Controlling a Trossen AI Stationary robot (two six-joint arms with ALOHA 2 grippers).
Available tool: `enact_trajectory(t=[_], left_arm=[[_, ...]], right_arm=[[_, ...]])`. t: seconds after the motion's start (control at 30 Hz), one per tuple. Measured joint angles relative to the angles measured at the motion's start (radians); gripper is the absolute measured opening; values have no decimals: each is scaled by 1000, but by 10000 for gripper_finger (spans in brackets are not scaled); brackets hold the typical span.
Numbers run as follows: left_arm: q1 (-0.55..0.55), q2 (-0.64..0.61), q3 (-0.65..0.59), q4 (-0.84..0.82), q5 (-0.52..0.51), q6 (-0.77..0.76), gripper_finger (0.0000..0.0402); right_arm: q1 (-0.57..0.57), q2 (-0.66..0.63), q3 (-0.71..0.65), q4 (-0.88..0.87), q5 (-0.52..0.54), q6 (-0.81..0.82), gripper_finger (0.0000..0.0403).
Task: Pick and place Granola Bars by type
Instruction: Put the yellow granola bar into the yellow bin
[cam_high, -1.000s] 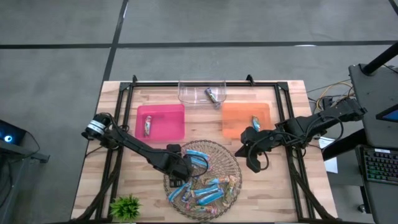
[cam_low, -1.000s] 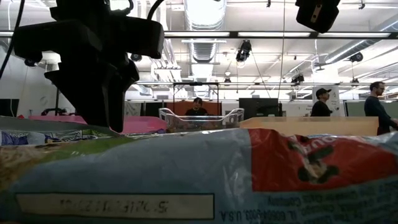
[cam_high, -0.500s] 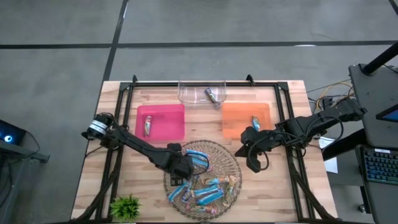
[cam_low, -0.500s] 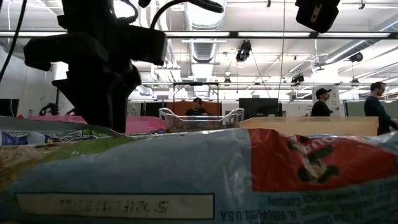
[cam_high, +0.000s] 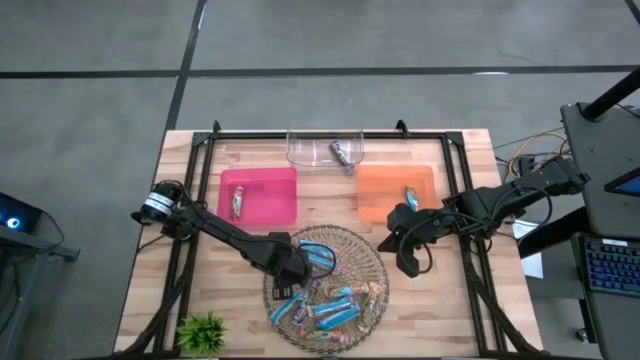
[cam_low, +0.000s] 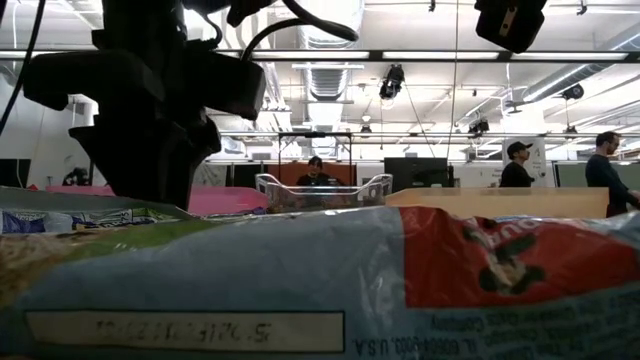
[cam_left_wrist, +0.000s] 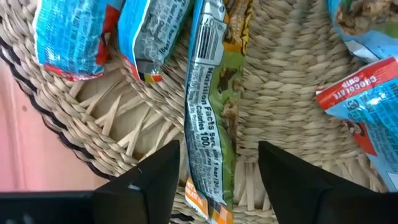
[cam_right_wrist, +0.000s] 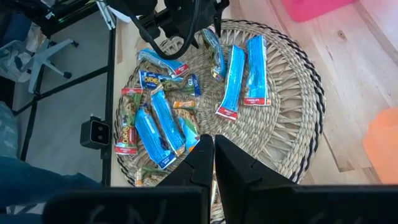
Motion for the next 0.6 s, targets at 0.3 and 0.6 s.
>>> enact_trajectory(t=[0.3,0.6], left_arm=[[8,0,-1,1,15,-5,113],[8,0,-1,7,22,-6,60]], right_arm=[[0,0,0,0,1,0,8],[0,0,0,0,2,0,8]])
